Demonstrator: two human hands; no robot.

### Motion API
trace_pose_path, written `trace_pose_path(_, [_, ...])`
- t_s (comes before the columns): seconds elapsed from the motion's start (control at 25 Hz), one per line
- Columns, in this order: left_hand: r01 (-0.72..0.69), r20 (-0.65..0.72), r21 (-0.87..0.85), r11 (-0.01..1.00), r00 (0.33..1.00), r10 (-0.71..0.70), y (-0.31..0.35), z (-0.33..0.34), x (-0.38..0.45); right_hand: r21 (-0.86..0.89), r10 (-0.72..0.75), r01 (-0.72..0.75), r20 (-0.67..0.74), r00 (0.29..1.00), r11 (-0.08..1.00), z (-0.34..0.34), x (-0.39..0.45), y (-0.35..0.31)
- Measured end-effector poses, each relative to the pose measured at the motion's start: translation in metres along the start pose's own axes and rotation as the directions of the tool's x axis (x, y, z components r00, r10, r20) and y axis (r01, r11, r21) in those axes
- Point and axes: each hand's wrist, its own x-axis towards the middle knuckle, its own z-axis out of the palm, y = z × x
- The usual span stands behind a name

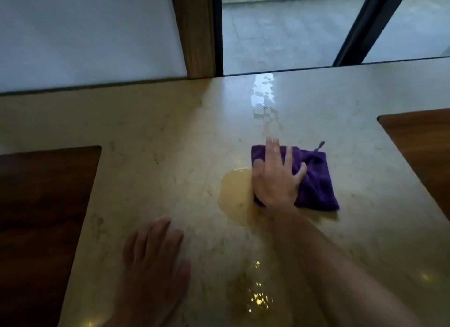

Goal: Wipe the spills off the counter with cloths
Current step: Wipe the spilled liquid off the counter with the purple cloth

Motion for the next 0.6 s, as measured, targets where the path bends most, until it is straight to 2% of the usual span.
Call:
trace_pose_path(0.08, [-0.055,-0.102,0.066,0.996,0.993,0.062,-0.01,0.013,-0.002,0.202,-0.05,0.037,0.059,0.997,0.979,-0.013,0.087,-0.014])
trace_pose_path(0.12, [-0.069,-0.146,0.098,0.993,0.986,0.083,-0.013,0.019,0.0,0.188,-0.109,0.092,0.081,0.991,0.978,-0.021,0.116,-0.017])
trace_pose_path(0.2, [-0.092,-0.207,0.146,0.985,0.971,0.121,-0.017,0.031,0.005,-0.096,-0.212,0.216,0.05,0.976,0.972,-0.019,0.139,-0.011])
trace_pose_path(0.24, [-0.087,-0.225,0.165,0.982,0.966,0.124,-0.017,0.036,0.006,-0.208,-0.216,0.213,0.009,0.976,0.955,-0.015,0.13,-0.002])
trace_pose_path(0.28, [-0.081,-0.22,0.178,0.981,0.968,0.12,-0.017,0.041,0.008,-0.255,-0.183,0.173,-0.016,0.983,0.951,-0.01,0.115,0.006])
trace_pose_path(0.36, [-0.076,-0.214,0.193,0.978,0.97,0.117,-0.018,0.05,0.009,-0.276,-0.087,0.096,0.047,0.995,0.956,-0.002,0.098,0.007])
trace_pose_path(0.44, [-0.111,-0.234,0.268,0.957,0.956,0.176,-0.025,0.054,0.006,-0.275,-0.044,0.067,0.09,0.995,0.959,0.006,0.134,-0.011])
trace_pose_path(0.52, [-0.174,-0.27,0.334,0.926,0.924,0.271,-0.031,0.054,0.007,-0.265,-0.008,0.026,0.068,0.998,0.964,0.016,0.193,-0.037])
trace_pose_path(0.6, [-0.167,-0.274,0.355,0.92,0.922,0.273,-0.033,0.054,0.006,-0.256,0.021,0.0,0.08,0.997,0.967,0.026,0.241,-0.061])
